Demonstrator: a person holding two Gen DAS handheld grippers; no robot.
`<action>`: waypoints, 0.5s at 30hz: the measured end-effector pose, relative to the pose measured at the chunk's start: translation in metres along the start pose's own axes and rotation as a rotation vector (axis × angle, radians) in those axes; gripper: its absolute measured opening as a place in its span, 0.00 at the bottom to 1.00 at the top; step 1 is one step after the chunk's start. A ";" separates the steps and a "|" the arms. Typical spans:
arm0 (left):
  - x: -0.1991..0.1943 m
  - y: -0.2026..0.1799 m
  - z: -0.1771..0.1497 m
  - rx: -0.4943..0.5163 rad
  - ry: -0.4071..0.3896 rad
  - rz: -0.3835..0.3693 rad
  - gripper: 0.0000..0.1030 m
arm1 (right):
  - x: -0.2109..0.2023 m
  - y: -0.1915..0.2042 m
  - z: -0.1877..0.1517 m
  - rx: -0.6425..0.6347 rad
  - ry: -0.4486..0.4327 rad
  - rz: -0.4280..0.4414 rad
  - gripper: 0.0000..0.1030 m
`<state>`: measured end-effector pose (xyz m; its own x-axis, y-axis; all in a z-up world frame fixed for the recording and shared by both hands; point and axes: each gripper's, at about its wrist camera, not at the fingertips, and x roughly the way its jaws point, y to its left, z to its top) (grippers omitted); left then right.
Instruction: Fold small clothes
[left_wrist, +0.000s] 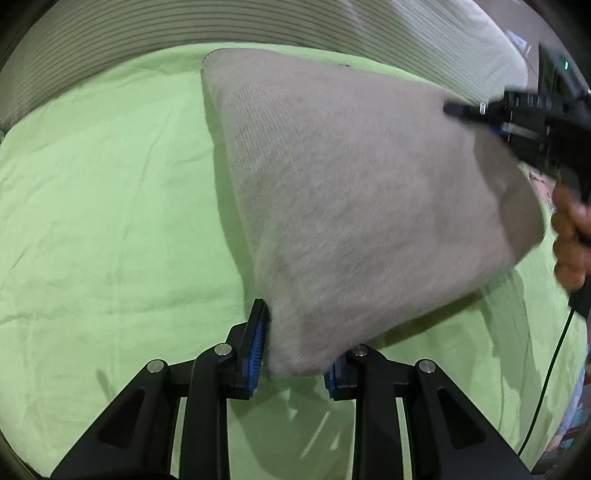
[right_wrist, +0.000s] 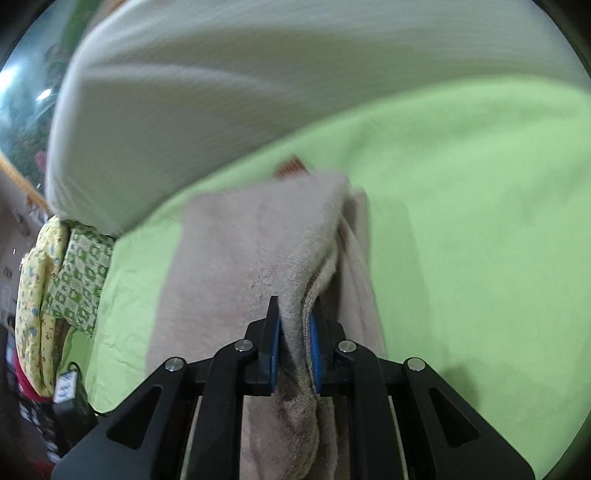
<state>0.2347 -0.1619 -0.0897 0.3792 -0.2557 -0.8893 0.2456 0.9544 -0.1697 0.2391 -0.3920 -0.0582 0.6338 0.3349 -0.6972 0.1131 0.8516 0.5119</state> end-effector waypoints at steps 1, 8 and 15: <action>0.002 -0.008 0.001 -0.003 0.001 0.004 0.26 | 0.001 0.004 0.005 -0.024 -0.004 -0.014 0.14; 0.018 -0.013 0.006 0.003 0.009 0.011 0.26 | 0.035 -0.030 -0.009 0.010 0.122 -0.039 0.16; 0.014 0.003 0.007 -0.042 0.015 -0.005 0.28 | -0.027 -0.046 -0.030 0.115 0.023 0.006 0.30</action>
<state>0.2467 -0.1638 -0.0998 0.3650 -0.2583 -0.8944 0.2101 0.9588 -0.1911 0.1935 -0.4286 -0.0779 0.6173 0.3501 -0.7046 0.1970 0.7982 0.5692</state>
